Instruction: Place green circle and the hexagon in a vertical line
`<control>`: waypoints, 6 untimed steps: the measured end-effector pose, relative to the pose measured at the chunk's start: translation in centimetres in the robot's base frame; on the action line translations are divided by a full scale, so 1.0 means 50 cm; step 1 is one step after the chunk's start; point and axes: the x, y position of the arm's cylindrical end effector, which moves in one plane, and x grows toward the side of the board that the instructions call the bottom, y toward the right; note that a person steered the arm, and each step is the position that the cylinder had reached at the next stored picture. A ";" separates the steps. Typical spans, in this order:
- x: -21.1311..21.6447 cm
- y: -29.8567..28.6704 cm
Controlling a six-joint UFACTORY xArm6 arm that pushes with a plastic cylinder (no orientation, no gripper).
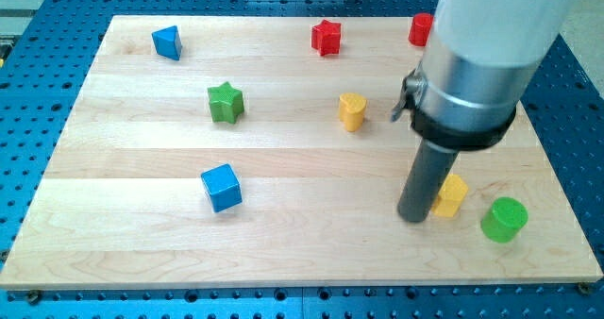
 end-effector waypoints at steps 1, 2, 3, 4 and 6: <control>-0.064 0.090; -0.076 0.090; -0.103 0.091; -0.070 0.112; -0.047 0.103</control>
